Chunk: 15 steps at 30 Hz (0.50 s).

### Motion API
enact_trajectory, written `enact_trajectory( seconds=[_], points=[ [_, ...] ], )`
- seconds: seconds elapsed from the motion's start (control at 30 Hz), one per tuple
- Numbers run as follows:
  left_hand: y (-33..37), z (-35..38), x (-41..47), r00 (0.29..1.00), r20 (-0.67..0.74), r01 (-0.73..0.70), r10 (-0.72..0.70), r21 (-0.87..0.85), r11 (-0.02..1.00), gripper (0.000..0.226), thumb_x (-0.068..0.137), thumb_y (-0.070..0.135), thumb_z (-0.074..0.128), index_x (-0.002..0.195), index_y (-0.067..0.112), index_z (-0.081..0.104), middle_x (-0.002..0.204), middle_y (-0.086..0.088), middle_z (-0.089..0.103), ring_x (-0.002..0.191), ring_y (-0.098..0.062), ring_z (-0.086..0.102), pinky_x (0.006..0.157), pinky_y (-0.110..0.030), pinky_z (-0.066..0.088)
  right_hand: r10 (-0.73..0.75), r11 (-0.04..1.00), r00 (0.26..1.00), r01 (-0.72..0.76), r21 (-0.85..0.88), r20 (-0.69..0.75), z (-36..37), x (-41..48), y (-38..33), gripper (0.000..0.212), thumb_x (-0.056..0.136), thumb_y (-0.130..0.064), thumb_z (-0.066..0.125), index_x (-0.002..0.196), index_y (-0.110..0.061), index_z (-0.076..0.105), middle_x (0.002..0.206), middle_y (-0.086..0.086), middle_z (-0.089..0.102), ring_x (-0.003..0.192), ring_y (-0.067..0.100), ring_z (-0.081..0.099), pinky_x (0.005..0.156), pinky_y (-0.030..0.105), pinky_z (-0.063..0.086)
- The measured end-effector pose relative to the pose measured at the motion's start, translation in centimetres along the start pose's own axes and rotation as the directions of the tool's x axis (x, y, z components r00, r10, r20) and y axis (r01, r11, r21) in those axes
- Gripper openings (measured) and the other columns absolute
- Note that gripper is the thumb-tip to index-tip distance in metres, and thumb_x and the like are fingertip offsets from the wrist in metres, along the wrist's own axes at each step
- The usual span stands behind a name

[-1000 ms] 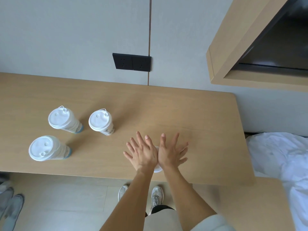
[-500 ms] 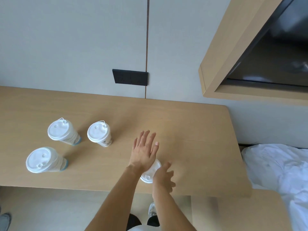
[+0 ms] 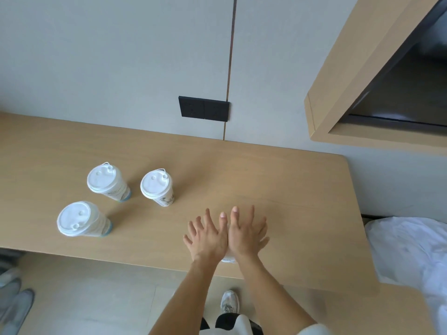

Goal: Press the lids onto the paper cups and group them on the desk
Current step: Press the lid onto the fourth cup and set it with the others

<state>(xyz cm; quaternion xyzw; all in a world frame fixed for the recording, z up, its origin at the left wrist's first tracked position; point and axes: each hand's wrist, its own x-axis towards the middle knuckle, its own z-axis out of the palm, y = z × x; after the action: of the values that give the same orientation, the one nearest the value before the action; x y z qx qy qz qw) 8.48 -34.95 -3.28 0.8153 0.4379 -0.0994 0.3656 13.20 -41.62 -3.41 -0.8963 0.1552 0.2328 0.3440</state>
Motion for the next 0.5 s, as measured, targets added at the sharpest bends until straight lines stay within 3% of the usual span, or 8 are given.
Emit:
enact_trajectory(
  seconds=[0.17, 0.33, 0.43, 0.5],
  points=[
    [-0.2, 0.2, 0.1, 1.000, -0.018, 0.008, -0.008, 0.006, 1.000, 0.066, 0.103, 0.055, 0.018, 0.164, 0.032, 0.008, 0.160, -0.004, 0.040, 0.156, -0.031, 0.020, 0.122, -0.065, 0.013, -0.049, 0.998, 0.999, 0.048, -0.037, -0.010, 0.3, 0.2, 0.4, 0.072, 0.101, -0.071, 0.025, 0.164, -0.036, 0.024, 0.173, 0.016, 0.017, 0.161, 0.030, 0.011, 0.128, 0.059, 0.006],
    [0.0, -0.1, 0.1, 0.999, -0.012, -0.040, 0.040, 0.042, 0.998, 0.070, 0.095, 0.062, 0.001, 0.159, 0.042, -0.019, 0.166, -0.004, 0.032, 0.160, -0.032, 0.010, 0.122, -0.067, 0.004, -0.045, 0.999, 0.998, 0.044, -0.029, -0.039, 0.0, -0.3, 0.0, 0.069, 0.105, -0.065, 0.025, 0.166, -0.033, 0.022, 0.173, 0.015, 0.018, 0.162, 0.028, 0.012, 0.128, 0.058, 0.005],
    [-0.1, -0.3, 0.3, 0.997, 0.007, -0.078, 0.077, 0.078, 0.994, 0.073, 0.088, 0.067, -0.007, 0.155, 0.046, -0.026, 0.168, -0.005, 0.028, 0.160, -0.032, 0.007, 0.122, -0.067, 0.003, 0.018, 0.998, 0.994, -0.011, 0.059, -0.106, 0.1, -1.0, 0.2, 0.069, 0.105, -0.065, 0.024, 0.166, -0.033, 0.022, 0.172, 0.017, 0.021, 0.161, 0.029, 0.016, 0.127, 0.058, 0.010],
    [0.1, -0.7, 0.9, 0.979, 0.063, -0.200, 0.192, 0.170, 0.965, 0.072, 0.088, 0.066, -0.007, 0.154, 0.046, -0.029, 0.169, -0.006, 0.024, 0.160, -0.033, 0.003, 0.122, -0.067, 0.002, 0.122, 0.982, 0.980, -0.097, 0.159, -0.156, 0.3, -1.9, 0.7, 0.068, 0.106, -0.063, 0.025, 0.166, -0.030, 0.024, 0.169, 0.021, 0.026, 0.157, 0.036, 0.025, 0.126, 0.058, 0.018]
  ],
)
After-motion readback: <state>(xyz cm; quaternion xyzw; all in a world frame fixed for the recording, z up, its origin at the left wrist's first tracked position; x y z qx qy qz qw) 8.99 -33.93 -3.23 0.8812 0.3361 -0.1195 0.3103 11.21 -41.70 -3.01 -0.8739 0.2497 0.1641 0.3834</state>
